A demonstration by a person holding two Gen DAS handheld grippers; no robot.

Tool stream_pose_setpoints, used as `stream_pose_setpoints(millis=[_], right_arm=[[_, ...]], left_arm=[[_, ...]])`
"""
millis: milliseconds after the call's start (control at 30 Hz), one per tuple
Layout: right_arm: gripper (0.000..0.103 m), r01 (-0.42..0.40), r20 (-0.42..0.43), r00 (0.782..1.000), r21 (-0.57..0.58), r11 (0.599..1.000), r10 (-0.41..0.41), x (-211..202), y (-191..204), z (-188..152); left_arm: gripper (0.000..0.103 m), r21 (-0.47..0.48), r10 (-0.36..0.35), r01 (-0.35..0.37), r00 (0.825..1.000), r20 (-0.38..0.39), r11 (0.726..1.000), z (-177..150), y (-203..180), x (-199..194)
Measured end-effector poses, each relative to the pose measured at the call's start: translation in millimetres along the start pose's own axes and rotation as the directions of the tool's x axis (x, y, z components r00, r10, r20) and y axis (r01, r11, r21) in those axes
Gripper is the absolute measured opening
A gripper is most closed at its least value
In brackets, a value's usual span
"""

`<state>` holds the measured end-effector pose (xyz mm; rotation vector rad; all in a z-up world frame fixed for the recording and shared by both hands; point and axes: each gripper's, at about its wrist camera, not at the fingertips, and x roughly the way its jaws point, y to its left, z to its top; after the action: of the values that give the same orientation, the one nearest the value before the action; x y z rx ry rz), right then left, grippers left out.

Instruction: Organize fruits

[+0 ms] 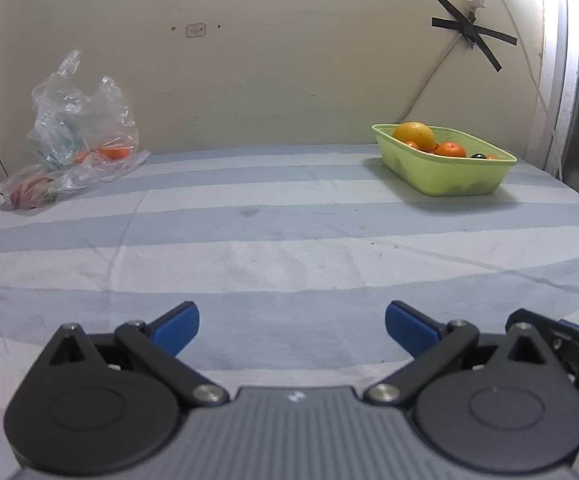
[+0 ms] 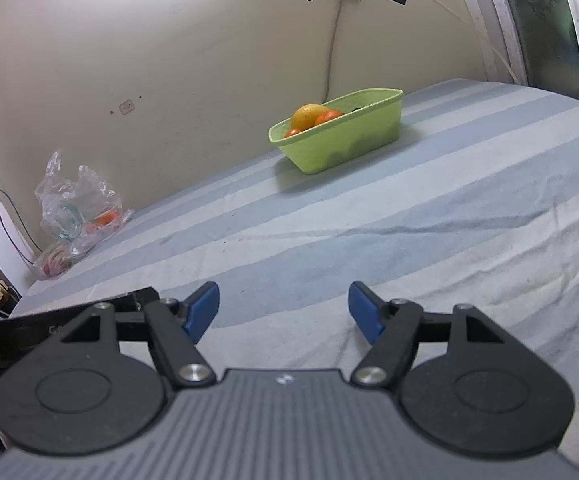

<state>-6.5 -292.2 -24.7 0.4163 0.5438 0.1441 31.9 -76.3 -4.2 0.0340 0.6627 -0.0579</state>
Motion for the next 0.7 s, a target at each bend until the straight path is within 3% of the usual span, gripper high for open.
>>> stream_pose_setpoints(millis=[400, 533, 700], right_arm=[[0.074, 0.045, 0.023, 0.999, 0.044, 0.998, -0.046, 4.0, -14.7, 1.7], [0.075, 0.065, 0.046, 0.997, 0.06, 0.996, -0.068, 1.4, -16.3, 0.1], [0.076, 0.07, 0.063, 0.995, 0.055, 0.996, -0.074, 1.2, -18.3, -1.1]], left_arm=[[0.103, 0.083, -0.014, 0.013, 1.0, 0.018, 0.996, -5.8, -22.2, 4.2], [0.103, 0.132, 0.014, -0.019, 0.999, 0.033, 0.991, -7.5, -33.0, 3.8], [0.103, 0.169, 0.035, -0.034, 0.999, -0.004, 0.985, -8.0, -41.2, 10.3]])
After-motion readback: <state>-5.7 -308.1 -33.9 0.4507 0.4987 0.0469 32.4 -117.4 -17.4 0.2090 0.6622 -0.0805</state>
